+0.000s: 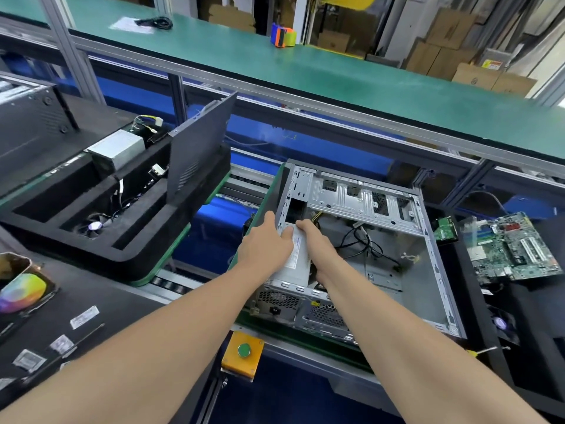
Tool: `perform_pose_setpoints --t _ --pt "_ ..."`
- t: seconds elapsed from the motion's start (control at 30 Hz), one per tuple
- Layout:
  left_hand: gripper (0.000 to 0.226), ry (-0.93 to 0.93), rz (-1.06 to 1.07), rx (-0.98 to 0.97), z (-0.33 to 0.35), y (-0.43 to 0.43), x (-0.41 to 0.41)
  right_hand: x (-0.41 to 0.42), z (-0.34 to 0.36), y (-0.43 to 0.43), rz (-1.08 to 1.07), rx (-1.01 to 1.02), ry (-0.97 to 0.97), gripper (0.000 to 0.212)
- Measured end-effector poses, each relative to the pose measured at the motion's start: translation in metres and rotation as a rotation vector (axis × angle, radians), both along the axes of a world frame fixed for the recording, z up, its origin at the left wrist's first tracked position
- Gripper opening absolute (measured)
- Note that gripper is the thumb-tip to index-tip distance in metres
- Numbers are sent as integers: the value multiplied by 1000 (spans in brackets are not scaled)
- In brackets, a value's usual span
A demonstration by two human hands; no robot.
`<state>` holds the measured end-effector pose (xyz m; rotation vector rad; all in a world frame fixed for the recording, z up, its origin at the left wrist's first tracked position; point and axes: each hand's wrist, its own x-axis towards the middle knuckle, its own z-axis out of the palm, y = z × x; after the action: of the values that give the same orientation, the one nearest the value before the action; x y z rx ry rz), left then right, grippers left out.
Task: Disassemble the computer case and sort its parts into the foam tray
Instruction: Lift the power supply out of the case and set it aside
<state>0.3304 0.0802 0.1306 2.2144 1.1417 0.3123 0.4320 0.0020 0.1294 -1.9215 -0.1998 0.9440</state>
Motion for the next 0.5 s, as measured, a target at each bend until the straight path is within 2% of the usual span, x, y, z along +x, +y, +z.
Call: perform_pose_setpoints --t 0.37,0.5 --pt "35 -2 18 -45 1 2 3 -2 9 2 -82 -56 -51 60" --pt "53 1 30 -30 -4 2 3 -2 9 -1 -69 -19 -119 31"
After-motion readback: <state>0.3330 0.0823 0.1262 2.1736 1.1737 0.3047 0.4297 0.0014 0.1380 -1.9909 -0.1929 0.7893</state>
